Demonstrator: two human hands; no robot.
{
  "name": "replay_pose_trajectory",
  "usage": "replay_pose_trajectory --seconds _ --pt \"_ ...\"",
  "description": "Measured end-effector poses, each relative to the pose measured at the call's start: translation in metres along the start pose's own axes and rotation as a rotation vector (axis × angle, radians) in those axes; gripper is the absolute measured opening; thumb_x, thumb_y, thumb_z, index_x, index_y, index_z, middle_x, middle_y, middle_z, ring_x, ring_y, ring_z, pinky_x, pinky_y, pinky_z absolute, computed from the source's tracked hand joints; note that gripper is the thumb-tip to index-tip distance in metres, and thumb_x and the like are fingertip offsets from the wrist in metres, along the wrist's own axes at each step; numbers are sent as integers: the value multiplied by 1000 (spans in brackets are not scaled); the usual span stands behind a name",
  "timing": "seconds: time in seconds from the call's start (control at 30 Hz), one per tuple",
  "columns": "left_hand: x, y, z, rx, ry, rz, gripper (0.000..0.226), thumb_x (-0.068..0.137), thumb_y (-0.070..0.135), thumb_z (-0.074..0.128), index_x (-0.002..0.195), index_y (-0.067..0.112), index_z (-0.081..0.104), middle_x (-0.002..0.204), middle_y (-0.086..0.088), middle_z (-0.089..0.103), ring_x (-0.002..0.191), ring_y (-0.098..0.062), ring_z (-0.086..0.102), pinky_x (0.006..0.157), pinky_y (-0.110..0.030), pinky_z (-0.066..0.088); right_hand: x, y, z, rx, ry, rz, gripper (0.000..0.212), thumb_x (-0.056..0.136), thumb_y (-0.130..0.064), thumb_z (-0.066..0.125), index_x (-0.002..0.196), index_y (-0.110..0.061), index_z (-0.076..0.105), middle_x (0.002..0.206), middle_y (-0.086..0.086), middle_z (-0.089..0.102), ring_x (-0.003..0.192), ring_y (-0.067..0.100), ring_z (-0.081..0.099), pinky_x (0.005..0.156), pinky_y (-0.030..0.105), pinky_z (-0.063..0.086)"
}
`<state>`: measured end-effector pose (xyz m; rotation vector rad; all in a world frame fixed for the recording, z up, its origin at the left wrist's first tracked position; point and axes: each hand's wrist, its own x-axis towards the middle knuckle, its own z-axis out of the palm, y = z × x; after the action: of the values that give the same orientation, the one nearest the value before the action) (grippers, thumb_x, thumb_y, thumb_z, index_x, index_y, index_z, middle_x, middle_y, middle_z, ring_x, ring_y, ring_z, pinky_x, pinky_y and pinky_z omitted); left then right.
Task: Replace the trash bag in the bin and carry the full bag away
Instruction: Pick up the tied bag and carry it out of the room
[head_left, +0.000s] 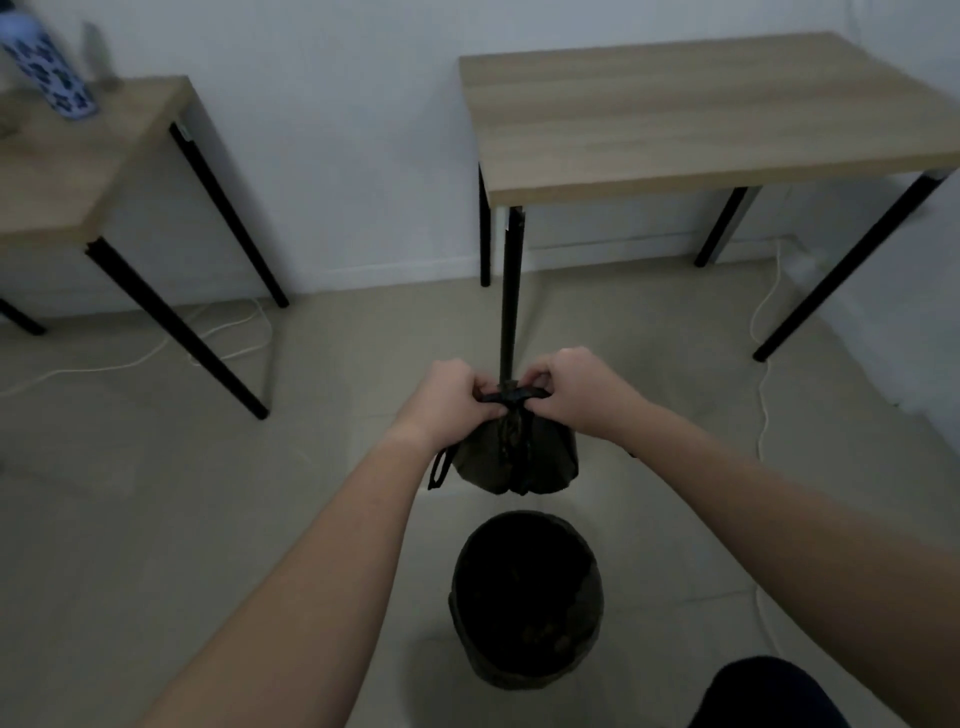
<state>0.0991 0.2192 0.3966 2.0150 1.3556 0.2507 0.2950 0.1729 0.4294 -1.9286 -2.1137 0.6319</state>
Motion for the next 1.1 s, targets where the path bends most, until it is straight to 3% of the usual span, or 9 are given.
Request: replay_pose_trajectory --seconds 0.23,0.33,0.47,0.57,0.73,0.83,1.0,1.1 --pt "-52 64 -157 -26 60 -71 21 79 32 85 64 32 70 65 10 70 65 -8 66 58 -23 44 1 -122 -132 -10 -37 -83 24 85 -22 74 108 -19 78 100 0 78 94 16 72 86 32 58" --pt "-88 92 -233 -16 102 -69 10 78 28 86 76 28 77 73 7 74 73 -12 69 64 -25 49 -2 -183 -188 -25 -24 -121 25 85 -22 74 109 -21 78 100 -2 78 94 14 72 84 31 58" --pt "-140 119 -314 -10 152 -63 15 75 28 89 82 30 76 79 8 75 77 -9 70 69 -26 53 -11 -255 -240 -61 -39 -195 25 85 -20 74 110 -23 78 96 -4 77 88 10 69 73 24 50" --pt "-182 130 -372 -4 212 -67 14 78 30 88 83 28 74 82 8 74 81 -8 70 73 -25 54 -14 -314 -273 -95 -15 -264 26 85 -22 74 110 -26 78 98 -3 76 92 14 68 76 26 50" --pt "-241 121 -444 33 347 -70 17 81 31 86 73 33 70 76 12 73 77 -4 69 67 -23 49 -12 -403 -294 -95 19 -384 25 84 -25 74 107 -32 77 93 -4 74 90 19 69 77 32 55" --pt "-276 108 -476 38 404 -100 19 82 29 85 72 32 70 74 12 71 74 -3 67 63 -21 45 -11 -450 -296 -115 23 -455 25 86 -21 72 111 -27 77 99 -2 75 89 15 66 70 26 43" --pt "-334 77 -520 58 483 -166 13 83 29 84 75 26 74 75 8 73 76 -8 69 65 -27 51 -11 -526 -287 -123 33 -594 23 86 -20 73 108 -26 78 93 -4 73 80 8 56 68 24 37" --pt "-368 54 -540 67 534 -227 14 82 28 85 74 27 74 75 9 73 76 -8 69 69 -29 53 -10 -571 -275 -137 11 -675 22 84 -22 75 105 -26 79 96 -4 75 83 9 62 70 24 40"
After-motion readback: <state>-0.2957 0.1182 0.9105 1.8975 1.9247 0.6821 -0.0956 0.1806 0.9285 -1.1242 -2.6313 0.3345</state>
